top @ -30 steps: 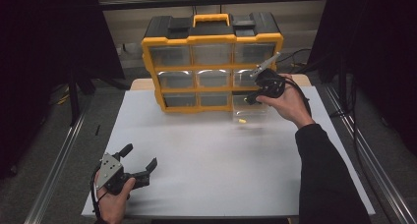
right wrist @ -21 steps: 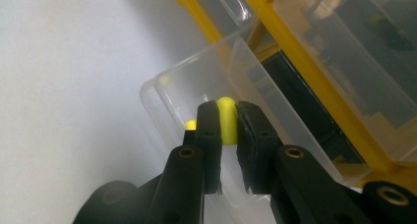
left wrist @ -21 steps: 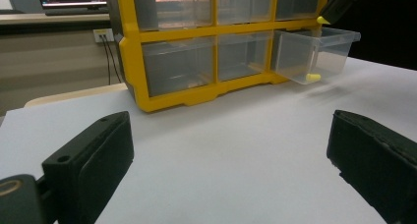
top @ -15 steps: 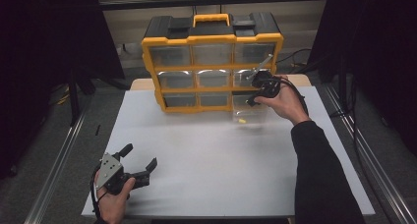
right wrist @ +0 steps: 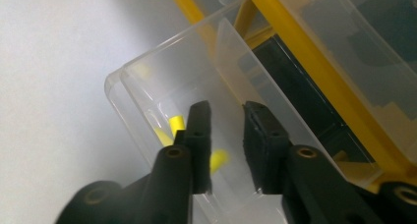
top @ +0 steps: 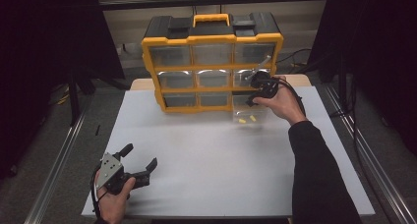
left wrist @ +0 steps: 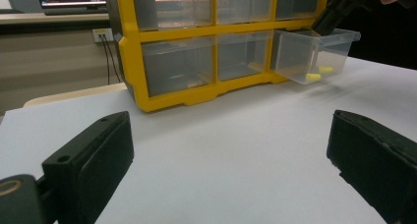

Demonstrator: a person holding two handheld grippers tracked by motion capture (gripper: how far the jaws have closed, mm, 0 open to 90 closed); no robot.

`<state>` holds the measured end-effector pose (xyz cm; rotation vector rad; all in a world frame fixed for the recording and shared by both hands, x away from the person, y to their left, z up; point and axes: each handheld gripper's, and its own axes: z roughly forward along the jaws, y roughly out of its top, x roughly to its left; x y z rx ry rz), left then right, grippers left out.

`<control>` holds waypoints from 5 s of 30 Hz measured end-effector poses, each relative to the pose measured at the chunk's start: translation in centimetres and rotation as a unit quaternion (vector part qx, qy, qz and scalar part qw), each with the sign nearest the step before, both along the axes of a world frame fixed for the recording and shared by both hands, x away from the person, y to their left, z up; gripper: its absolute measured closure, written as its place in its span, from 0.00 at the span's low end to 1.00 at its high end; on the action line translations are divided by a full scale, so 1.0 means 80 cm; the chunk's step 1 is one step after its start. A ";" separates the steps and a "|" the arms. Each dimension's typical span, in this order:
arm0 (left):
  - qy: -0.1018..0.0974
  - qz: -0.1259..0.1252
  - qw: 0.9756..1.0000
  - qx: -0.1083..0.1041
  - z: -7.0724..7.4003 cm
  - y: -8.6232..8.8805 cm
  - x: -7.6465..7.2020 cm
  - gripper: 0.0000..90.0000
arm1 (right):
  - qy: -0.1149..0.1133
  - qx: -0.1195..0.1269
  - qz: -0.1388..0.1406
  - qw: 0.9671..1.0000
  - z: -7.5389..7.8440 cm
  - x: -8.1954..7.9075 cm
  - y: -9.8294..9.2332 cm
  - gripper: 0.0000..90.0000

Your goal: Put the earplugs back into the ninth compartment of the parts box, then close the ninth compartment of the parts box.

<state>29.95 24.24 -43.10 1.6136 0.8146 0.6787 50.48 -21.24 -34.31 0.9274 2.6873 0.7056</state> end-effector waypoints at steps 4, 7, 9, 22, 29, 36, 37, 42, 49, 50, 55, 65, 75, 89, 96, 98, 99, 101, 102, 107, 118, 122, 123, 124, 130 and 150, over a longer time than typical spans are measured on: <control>-0.001 0.000 1.000 0.000 0.000 0.000 0.000 0.04 | -0.007 0.005 -0.013 1.000 -0.001 -0.001 -0.003 0.62; -0.001 0.000 1.000 0.003 0.000 0.000 0.000 0.04 | -0.018 0.020 -0.026 0.999 0.001 -0.003 -0.008 0.48; 0.002 -0.002 1.000 0.002 0.000 -0.001 0.000 0.04 | -0.030 0.028 -0.041 0.998 0.003 -0.005 -0.009 0.40; 0.001 0.000 1.000 -0.002 0.000 -0.001 -0.001 0.04 | -0.046 0.066 -0.067 0.994 0.001 -0.015 -0.016 0.07; 0.000 -0.003 1.000 0.001 0.000 -0.002 0.000 0.04 | -0.075 0.113 -0.090 0.987 -0.002 -0.028 -0.032 0.05; 0.001 0.001 1.000 -0.004 0.000 0.000 0.000 0.04 | -0.104 0.129 -0.101 0.981 -0.006 -0.046 -0.042 0.05; 0.001 0.001 1.000 -0.004 0.000 0.000 0.000 0.04 | -0.110 0.127 -0.100 0.981 -0.006 -0.050 -0.042 0.05; 0.002 0.003 1.000 -0.006 0.001 0.000 -0.001 0.04 | -0.130 0.139 -0.113 0.975 -0.014 -0.064 -0.047 0.05; 0.003 0.006 1.000 -0.005 0.001 -0.001 -0.001 0.04 | -0.138 0.156 -0.117 0.971 -0.030 -0.079 -0.051 0.04; 0.001 0.008 1.000 -0.001 0.001 0.000 0.000 0.04 | -0.142 0.160 -0.118 0.970 -0.032 -0.081 -0.051 0.04; 0.001 0.010 1.000 -0.005 0.001 0.001 0.000 0.05 | -0.161 0.176 -0.134 0.962 -0.041 -0.094 -0.052 0.03; 0.003 0.008 1.000 -0.008 0.001 -0.002 -0.001 0.04 | -0.195 0.211 -0.149 0.946 -0.061 -0.121 -0.059 0.02; 0.002 0.010 1.000 -0.009 0.001 -0.003 -0.001 0.04 | -0.209 0.232 -0.160 0.937 -0.079 -0.152 -0.062 0.02; 0.002 0.019 1.000 -0.007 0.001 -0.002 0.000 0.04 | -0.241 0.238 -0.187 0.922 -0.092 -0.196 -0.072 0.02; -0.002 0.011 1.000 -0.009 0.001 -0.001 -0.002 0.04 | -0.246 0.239 -0.195 0.919 -0.100 -0.219 -0.078 0.02; -0.002 0.012 1.000 -0.006 0.001 0.000 -0.001 0.04 | -0.246 0.244 -0.198 0.917 -0.101 -0.225 -0.080 0.02; -0.001 0.012 1.000 -0.005 0.001 0.000 -0.001 0.04 | -0.246 0.244 -0.199 0.916 -0.101 -0.229 -0.081 0.02; 0.000 0.012 1.000 -0.005 0.001 0.000 -0.002 0.04 | -0.252 0.239 -0.200 0.916 -0.102 -0.235 -0.084 0.02; 0.000 0.010 1.000 -0.006 0.001 0.001 -0.002 0.04 | -0.251 0.237 -0.202 0.916 -0.103 -0.238 -0.085 0.02; -0.001 0.012 1.000 -0.009 0.000 0.005 -0.006 0.04 | -0.255 0.234 -0.208 0.915 -0.104 -0.251 -0.092 0.02; -0.001 0.019 1.000 -0.005 0.001 0.006 -0.007 0.04 | -0.252 0.238 -0.214 0.913 -0.110 -0.286 -0.103 0.02; -0.004 0.017 1.000 -0.003 0.001 0.004 -0.008 0.04 | -0.258 0.235 -0.219 0.911 -0.108 -0.291 -0.106 0.03; -0.006 0.016 1.000 -0.004 0.002 0.004 -0.009 0.04 | -0.259 0.231 -0.217 0.913 -0.107 -0.292 -0.105 0.02; -0.004 0.015 1.000 -0.003 0.002 0.004 -0.009 0.04 | -0.256 0.231 -0.217 0.913 -0.107 -0.292 -0.104 0.02; -0.002 0.014 1.000 -0.003 0.001 0.004 -0.008 0.04 | -0.249 0.232 -0.215 0.915 -0.109 -0.286 -0.104 0.02; -0.002 0.013 1.000 -0.001 0.001 0.002 -0.005 0.04 | -0.213 0.257 -0.183 0.925 -0.108 -0.278 -0.097 0.03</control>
